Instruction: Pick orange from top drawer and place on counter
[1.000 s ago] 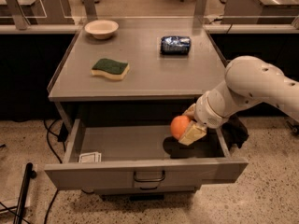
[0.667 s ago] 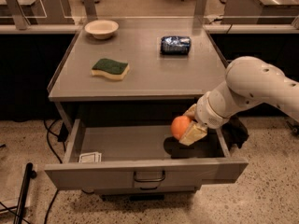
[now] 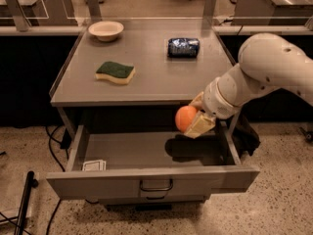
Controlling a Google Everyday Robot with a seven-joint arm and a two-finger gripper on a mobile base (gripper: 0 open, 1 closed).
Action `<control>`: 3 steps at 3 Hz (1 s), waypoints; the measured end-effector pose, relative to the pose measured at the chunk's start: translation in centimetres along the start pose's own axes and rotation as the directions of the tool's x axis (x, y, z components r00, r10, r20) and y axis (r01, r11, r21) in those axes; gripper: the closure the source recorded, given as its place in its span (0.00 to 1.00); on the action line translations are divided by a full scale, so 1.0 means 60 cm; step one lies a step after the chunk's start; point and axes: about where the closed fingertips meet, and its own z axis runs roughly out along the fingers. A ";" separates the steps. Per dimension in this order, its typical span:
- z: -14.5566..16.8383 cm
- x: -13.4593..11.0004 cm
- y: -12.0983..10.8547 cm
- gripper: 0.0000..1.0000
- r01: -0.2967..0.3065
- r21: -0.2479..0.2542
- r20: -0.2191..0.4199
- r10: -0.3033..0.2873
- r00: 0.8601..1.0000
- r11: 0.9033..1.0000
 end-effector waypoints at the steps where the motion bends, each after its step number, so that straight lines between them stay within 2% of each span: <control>1: -0.046 -0.041 -0.034 1.00 0.003 0.030 -0.001 -0.003 1.000 1.000; 2: -0.068 -0.075 -0.090 1.00 0.015 0.085 0.034 -0.017 0.999 0.996; 3: -0.062 -0.101 -0.145 1.00 0.020 0.140 0.097 -0.034 0.995 0.990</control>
Offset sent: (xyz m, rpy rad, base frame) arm 0.0885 0.0122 0.1016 0.0562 -0.1733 -0.0406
